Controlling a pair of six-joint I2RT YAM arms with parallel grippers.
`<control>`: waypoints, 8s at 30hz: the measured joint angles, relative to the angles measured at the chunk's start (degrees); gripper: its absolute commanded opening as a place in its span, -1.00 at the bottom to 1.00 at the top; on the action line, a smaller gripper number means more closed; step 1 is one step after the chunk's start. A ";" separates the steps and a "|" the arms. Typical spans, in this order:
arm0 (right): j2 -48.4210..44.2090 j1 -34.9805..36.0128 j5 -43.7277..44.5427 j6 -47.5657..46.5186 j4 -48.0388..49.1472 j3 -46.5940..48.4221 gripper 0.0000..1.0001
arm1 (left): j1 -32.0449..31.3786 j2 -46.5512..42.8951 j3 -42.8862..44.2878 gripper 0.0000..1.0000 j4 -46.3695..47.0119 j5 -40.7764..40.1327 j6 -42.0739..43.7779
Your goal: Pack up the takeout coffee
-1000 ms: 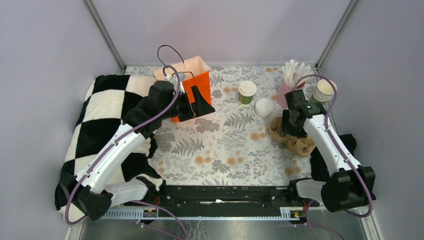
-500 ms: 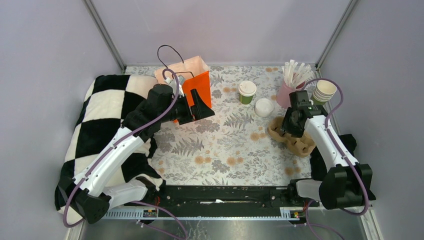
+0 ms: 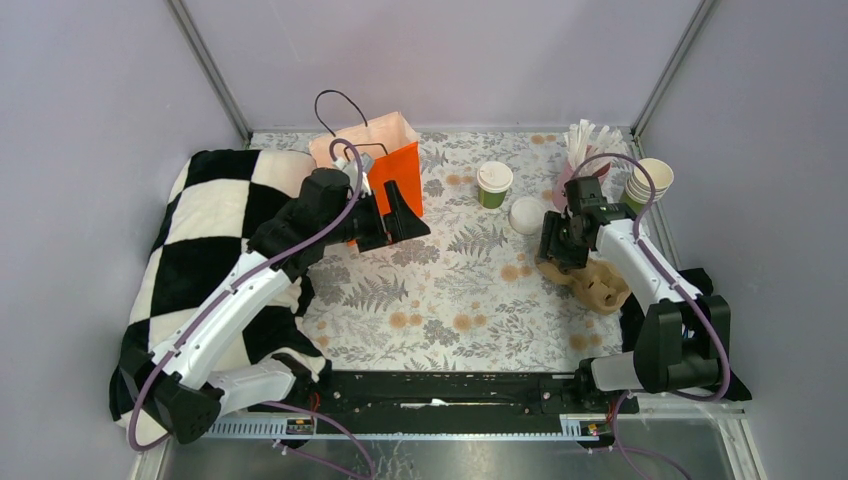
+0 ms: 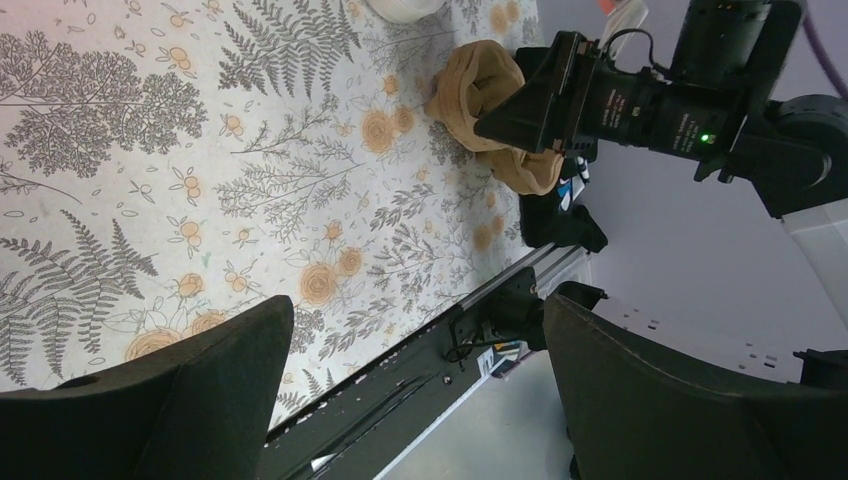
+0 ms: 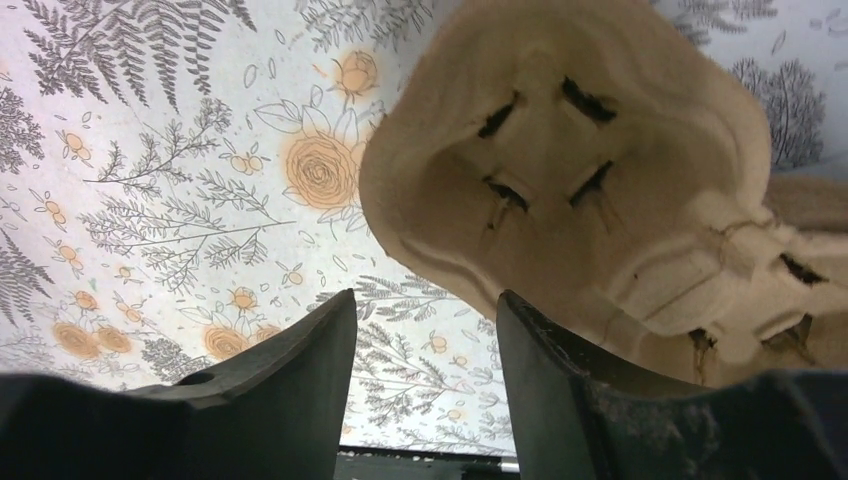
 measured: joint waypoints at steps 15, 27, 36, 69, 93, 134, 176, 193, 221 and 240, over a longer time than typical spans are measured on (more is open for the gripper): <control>5.27 0.33 8.20 17.92 8.44 3.52 -0.12 | 0.00 3.50 1.03 0.97 -1.14 1.25 0.90; 9.44 0.37 11.06 22.18 9.09 4.44 -0.33 | 0.09 3.69 1.03 0.97 -1.20 1.27 1.60; 11.08 0.92 12.48 22.36 8.57 5.51 -0.38 | 0.33 5.09 2.16 0.97 -1.22 1.99 2.29; 0.37 1.42 12.90 18.03 3.28 7.87 -1.00 | 0.81 5.11 2.36 0.98 -1.22 3.02 2.75; -18.45 1.64 -16.63 1.20 0.28 13.27 -1.00 | 0.79 6.14 2.54 0.97 1.03 7.72 0.22; -7.67 28.46 4.68 45.94 4.02 21.84 -1.00 | -19.52 17.16 20.52 -0.42 -3.26 -17.11 3.13; -17.44 22.71 1.03 43.45 9.40 4.44 0.49 | -19.61 12.35 18.34 -1.00 -3.80 -24.98 5.75; -14.86 22.71 -3.19 43.01 15.72 3.04 0.13 | -19.61 11.41 17.81 -1.00 -3.41 -24.96 5.09; -22.53 22.71 4.11 22.60 2.82 7.23 0.03 | -4.94 6.19 25.03 0.97 -12.26 -29.70 13.16; -7.98 22.69 6.23 2.54 -1.75 29.38 0.02 | 31.28 29.27 41.72 0.83 -10.93 -15.74 23.41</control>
